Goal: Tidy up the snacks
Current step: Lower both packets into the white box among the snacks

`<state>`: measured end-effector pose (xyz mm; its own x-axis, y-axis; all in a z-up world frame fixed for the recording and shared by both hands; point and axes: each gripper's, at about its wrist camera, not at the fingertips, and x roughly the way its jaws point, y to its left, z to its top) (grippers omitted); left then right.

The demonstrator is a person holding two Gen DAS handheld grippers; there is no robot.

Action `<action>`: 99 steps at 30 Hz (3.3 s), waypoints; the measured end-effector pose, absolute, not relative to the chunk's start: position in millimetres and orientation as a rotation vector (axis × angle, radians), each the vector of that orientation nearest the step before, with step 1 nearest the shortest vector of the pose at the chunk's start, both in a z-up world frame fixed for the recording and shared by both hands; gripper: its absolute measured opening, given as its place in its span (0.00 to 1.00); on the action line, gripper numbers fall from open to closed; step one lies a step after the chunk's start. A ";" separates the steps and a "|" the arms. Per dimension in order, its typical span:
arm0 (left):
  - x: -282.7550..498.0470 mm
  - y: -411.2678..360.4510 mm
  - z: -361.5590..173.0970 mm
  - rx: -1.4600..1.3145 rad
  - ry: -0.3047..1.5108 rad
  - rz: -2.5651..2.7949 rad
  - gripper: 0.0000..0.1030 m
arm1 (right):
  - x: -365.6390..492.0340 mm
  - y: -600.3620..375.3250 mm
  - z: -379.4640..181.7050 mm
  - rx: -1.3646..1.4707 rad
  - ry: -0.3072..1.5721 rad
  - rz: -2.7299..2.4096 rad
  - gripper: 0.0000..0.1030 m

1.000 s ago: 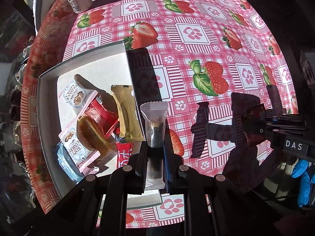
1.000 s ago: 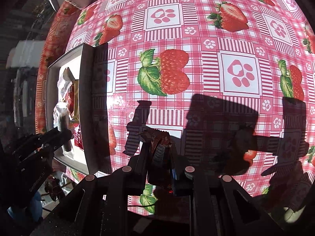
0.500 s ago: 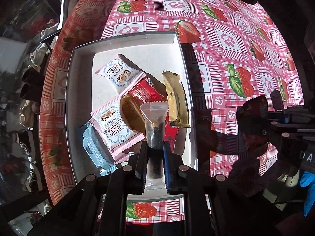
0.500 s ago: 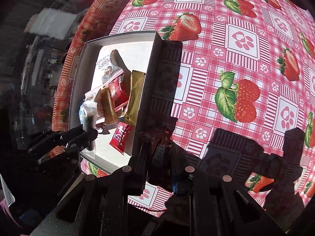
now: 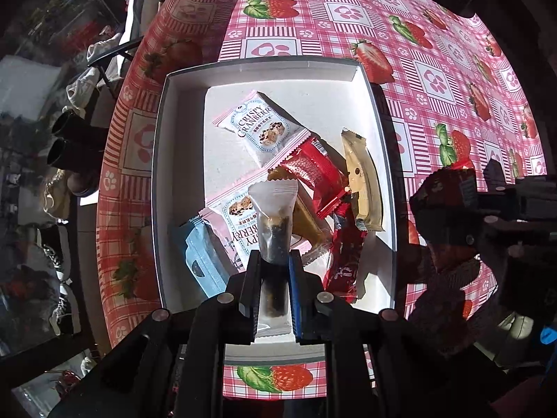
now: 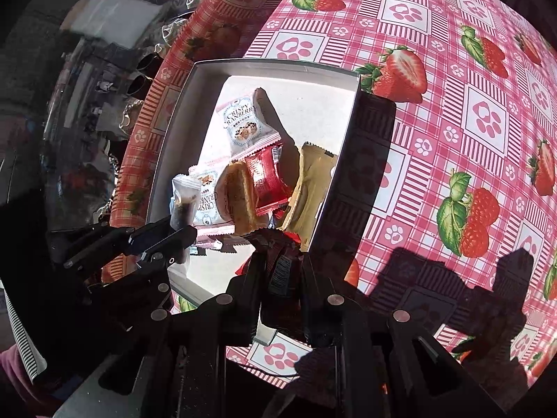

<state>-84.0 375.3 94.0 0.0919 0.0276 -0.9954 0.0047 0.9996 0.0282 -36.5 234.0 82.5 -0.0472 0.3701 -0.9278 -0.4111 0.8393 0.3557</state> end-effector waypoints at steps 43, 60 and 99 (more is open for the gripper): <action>-61.8 394.9 82.4 0.029 1.505 0.021 0.16 | -17.2 258.2 82.1 -0.031 1.508 0.649 0.20; -53.6 401.8 74.7 0.016 1.516 0.034 0.16 | -8.9 267.0 73.3 -0.051 1.529 0.647 0.20; -43.4 408.7 64.1 0.014 1.538 0.061 0.16 | 8.7 269.7 63.8 -0.048 1.548 0.630 0.20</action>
<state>-43.4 408.7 64.1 0.0313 0.0483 -0.9983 -0.0312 0.9984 0.0473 8.7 269.7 63.8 -0.0999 0.3452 -0.9332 -0.4041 0.8430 0.3551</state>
